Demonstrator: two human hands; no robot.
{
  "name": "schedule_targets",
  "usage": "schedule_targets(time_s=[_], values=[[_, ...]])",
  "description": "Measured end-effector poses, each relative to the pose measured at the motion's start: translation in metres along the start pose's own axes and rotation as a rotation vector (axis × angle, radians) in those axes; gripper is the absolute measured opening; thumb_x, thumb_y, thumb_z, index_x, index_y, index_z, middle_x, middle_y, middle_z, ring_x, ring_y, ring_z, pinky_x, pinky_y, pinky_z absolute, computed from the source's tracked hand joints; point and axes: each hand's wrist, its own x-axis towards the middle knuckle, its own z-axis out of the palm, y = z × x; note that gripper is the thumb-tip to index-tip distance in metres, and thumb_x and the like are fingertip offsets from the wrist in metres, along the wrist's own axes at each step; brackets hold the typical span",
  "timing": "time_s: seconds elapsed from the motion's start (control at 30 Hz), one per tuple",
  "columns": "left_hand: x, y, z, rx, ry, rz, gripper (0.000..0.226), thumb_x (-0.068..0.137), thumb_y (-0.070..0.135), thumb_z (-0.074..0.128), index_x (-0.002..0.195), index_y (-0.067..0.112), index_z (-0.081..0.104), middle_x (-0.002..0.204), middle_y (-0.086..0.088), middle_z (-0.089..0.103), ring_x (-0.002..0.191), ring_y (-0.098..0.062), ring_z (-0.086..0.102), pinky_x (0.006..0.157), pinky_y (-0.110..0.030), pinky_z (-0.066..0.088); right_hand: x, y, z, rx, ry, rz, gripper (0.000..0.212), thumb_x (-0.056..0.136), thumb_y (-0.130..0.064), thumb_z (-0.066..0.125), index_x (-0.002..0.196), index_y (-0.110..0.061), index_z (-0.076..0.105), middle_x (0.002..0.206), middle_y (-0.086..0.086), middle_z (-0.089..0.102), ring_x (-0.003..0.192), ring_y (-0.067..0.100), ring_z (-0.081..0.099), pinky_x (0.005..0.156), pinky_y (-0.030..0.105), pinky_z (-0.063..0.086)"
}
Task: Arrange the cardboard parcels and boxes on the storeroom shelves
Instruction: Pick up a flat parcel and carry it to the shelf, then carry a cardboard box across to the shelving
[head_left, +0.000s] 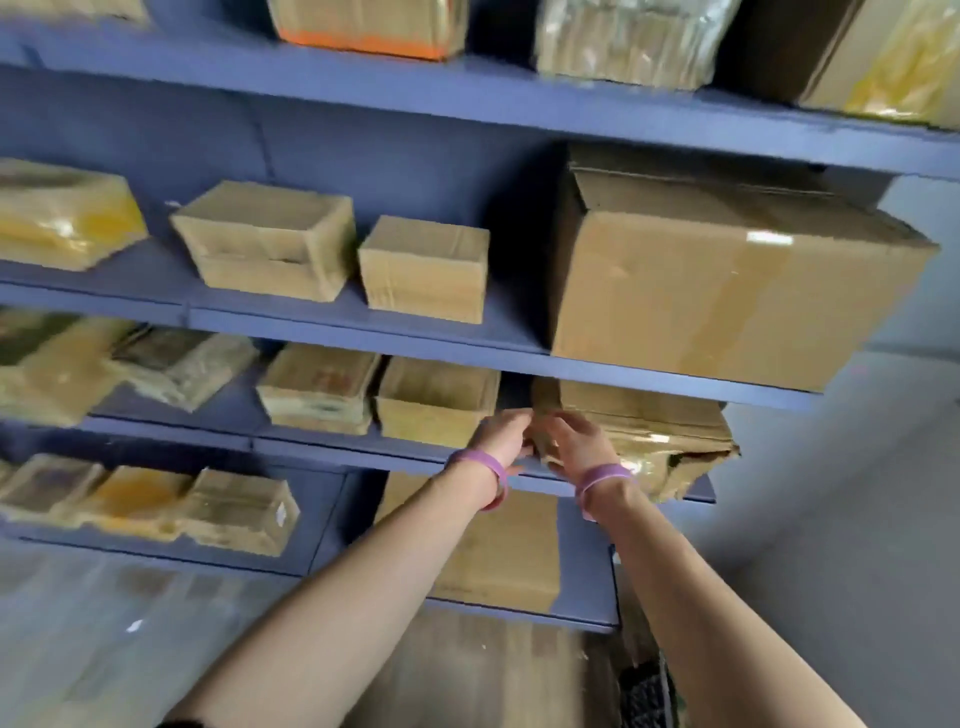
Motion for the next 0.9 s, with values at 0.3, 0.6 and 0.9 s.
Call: schedule_targets(time_s=[0.3,0.6,0.9], values=[[-0.121,0.038,-0.307,-0.244,0.42,0.132,0.014,0.108,0.026,0.039,0.108,0.02,0.052,0.122,-0.003,0.057,0.105,-0.021,0.056,0.087,-0.031,0.043,-0.087,-0.124,0.283,-0.068,-0.476,-0.227,0.026,0.099,-0.018,0.056,0.122,-0.008,0.062,0.102,0.009,0.064,0.095,0.032,0.06,0.088,0.043,0.051],[-0.247,0.03,-0.569,-0.455,0.978,0.244,0.017,0.106,0.016,0.045,0.114,0.015,0.059,0.11,-0.004,0.063,0.086,-0.017,0.059,0.067,-0.029,0.048,-0.2,-0.201,0.541,-0.067,-0.921,-0.368,0.022,0.095,-0.017,0.061,0.117,-0.016,0.065,0.114,0.004,0.064,0.113,0.028,0.06,0.108,0.047,0.044],[-0.346,0.02,-0.773,-0.43,1.335,0.283,0.018,0.105,0.022,0.046,0.115,0.022,0.06,0.119,-0.003,0.061,0.102,-0.02,0.059,0.082,-0.03,0.042,-0.297,-0.256,0.804,-0.061,-1.306,-0.41,0.018,0.095,-0.02,0.063,0.112,-0.024,0.062,0.105,-0.001,0.063,0.093,0.019,0.059,0.092,0.038,0.05]])
